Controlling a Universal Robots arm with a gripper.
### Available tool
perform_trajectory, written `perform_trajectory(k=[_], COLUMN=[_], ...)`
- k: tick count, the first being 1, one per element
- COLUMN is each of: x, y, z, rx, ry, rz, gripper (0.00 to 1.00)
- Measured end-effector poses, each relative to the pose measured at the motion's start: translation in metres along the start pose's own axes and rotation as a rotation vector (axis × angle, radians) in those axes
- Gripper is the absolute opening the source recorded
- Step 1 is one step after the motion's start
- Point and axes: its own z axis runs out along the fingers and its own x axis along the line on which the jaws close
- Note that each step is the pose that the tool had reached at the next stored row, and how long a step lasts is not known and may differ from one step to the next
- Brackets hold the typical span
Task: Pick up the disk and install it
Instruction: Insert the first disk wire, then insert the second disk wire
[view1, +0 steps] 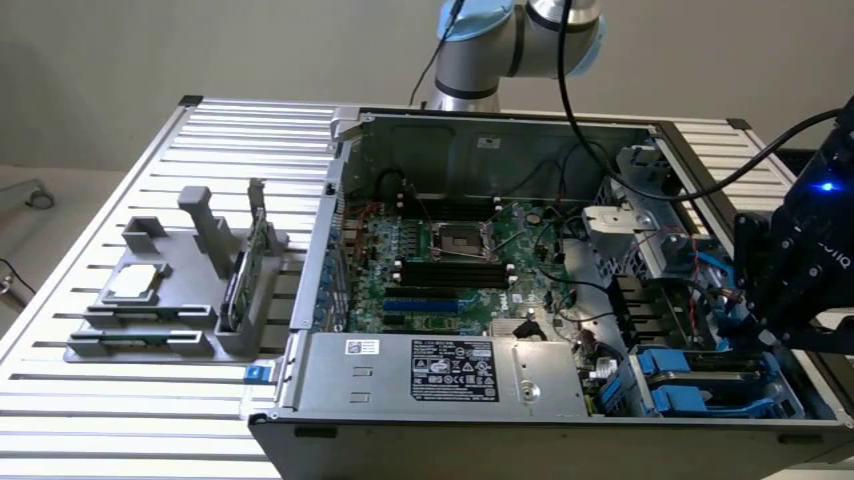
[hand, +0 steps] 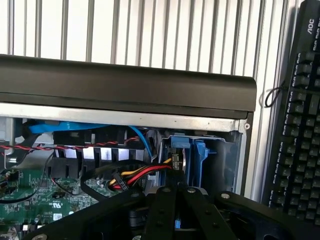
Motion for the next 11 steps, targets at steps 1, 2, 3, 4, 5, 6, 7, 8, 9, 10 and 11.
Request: perform_trajectory(k=[1,2,3,4,5,6,7,8,9,10,11], x=[0.0,0.0,0.0,0.0,0.0,0.0,0.0001,0.0001,0.0001,0.0002,0.0002], y=[0.0,0.0,0.0,0.0,0.0,-0.0001,-0.0004,-0.0008,-0.0012,-0.0016,-0.002], z=[0.0,0.0,0.0001,0.0002,0.0003,0.0004,0.0006,0.0009,0.0011,0.0013,0.0015], rx=[0.0,0.0001,0.0001,0.0001,0.0001,0.0,0.0001,0.0001,0.0,0.0001,0.0001], ry=[0.0,0.0,-0.0001,0.0,0.0,0.0001,0.0001,0.0002,0.0003,0.0003,0.0003], rz=[0.0,0.0,0.0,0.0,0.0,0.0,0.0,0.0,0.0,0.0,0.0], gripper=[0.11,0.11,0.11,0.11,0.11,0.11,0.11,0.11,0.11,0.11,0.11])
